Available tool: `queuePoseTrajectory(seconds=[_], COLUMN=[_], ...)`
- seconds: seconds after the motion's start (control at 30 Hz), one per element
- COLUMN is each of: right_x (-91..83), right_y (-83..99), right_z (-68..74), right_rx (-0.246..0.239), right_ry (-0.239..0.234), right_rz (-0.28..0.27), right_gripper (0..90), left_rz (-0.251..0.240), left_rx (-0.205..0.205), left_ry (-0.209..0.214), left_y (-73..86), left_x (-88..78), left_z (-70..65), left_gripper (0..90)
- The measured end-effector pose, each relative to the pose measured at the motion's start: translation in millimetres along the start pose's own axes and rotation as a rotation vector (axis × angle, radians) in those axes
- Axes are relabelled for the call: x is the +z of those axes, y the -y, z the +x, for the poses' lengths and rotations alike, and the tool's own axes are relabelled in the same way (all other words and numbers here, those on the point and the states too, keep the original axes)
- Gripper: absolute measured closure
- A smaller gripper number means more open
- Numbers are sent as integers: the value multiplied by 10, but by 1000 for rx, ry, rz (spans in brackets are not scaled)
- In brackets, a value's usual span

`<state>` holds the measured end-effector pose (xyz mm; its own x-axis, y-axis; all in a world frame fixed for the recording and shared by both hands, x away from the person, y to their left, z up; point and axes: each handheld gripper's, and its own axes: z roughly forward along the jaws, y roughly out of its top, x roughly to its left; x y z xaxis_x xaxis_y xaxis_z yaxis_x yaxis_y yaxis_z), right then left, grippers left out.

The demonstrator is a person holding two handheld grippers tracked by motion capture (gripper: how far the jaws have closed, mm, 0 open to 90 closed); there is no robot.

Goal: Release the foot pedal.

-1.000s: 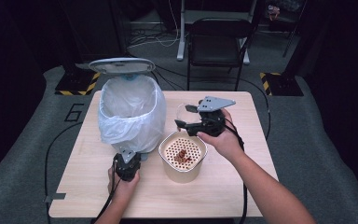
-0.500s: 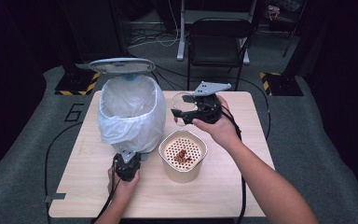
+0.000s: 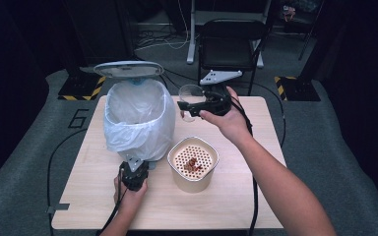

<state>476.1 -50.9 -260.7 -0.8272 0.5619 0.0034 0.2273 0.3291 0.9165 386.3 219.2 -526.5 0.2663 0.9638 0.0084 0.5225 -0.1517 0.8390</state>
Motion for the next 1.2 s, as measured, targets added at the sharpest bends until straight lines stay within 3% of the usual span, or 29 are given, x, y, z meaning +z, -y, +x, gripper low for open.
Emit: queuePoseTrajectory(seconds=[0.07,0.27,0.3,0.33,0.73,1.2], right_x=[39,186,222,261,689,1023], right_y=[-77,-216,-240,-264,-457,-479], right_z=[6,81,100,121,388,499], right_rx=[-20,-23,-29,-33,-64,-8], right_ry=[-6,-24,-29,-32,-69,-38], right_rz=[6,13,20,22,49,50], right_gripper=[333,332,332,332,329,318], left_rz=[4,6,-5,15,16,10], left_rx=[30,27,49,31,29,30], left_ry=[-11,-9,-27,-4,-3,-5], left_y=[-6,-7,-9,-10,-11,-9], left_x=[-6,-9,-7,-14,-15,-11], left_z=[20,18,32,23,23,24], left_gripper=[779,778,778,778,779,779])
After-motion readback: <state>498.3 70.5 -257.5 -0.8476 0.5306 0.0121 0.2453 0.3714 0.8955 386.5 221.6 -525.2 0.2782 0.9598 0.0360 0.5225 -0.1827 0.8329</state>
